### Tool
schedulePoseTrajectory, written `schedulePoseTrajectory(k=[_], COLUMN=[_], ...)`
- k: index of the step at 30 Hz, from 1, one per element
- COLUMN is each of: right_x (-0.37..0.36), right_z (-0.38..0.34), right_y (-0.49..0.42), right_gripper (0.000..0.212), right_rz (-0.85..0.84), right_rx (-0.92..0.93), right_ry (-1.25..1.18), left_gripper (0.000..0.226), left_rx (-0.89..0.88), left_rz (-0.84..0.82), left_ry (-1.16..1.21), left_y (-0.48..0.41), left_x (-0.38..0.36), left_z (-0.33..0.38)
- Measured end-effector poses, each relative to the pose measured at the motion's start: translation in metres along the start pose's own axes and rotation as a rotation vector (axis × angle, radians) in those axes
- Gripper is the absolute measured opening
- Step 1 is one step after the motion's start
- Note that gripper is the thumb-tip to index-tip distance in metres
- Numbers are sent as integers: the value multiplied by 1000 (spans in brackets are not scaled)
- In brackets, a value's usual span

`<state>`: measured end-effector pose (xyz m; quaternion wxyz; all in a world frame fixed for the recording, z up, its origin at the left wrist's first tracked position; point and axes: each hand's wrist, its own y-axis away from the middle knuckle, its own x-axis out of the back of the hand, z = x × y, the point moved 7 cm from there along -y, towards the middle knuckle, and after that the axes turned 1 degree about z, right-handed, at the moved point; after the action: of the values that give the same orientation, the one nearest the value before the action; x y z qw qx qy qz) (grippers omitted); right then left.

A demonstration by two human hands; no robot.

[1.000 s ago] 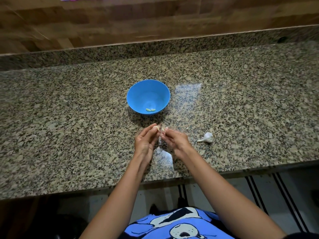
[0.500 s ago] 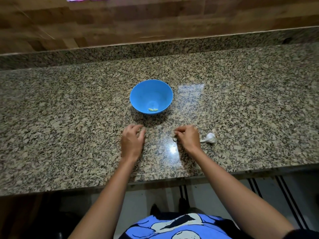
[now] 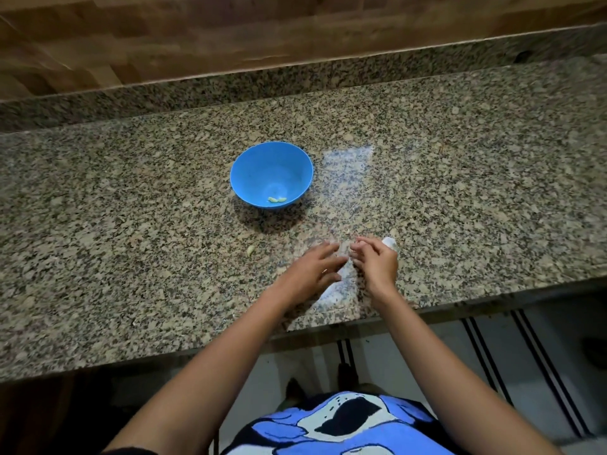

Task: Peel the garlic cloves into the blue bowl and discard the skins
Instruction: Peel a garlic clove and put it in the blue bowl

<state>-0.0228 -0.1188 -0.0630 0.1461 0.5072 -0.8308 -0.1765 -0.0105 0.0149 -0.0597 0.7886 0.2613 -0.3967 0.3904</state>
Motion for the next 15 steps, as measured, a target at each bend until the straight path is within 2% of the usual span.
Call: schedulePoseTrajectory(k=[4,6,8,10,12,15], right_x=[-6,-16,-30,-45,-55,-63], right_z=[4,5,7,10,12,13], right_y=[7,13,21,32,43,53], right_gripper=[23,25,25,28,30,35], right_rz=[-47,-97,-179,-280,-343,-365], right_rx=[-135,-202,-255,-334,-456,-594], right_ry=[-158,-236,-270,-294,-356,-501], left_gripper=[33,29,22,18,18,18], left_rx=[-98,-59,109,305,314,287], left_rz=[42,118,259,375,366,240], left_ry=[-111,-118,46,340,506,548], left_y=[25,35,39,38,31,27], left_x=[12,22,38,50,52,48], left_z=[-3,-12,-21,-23,-9,11])
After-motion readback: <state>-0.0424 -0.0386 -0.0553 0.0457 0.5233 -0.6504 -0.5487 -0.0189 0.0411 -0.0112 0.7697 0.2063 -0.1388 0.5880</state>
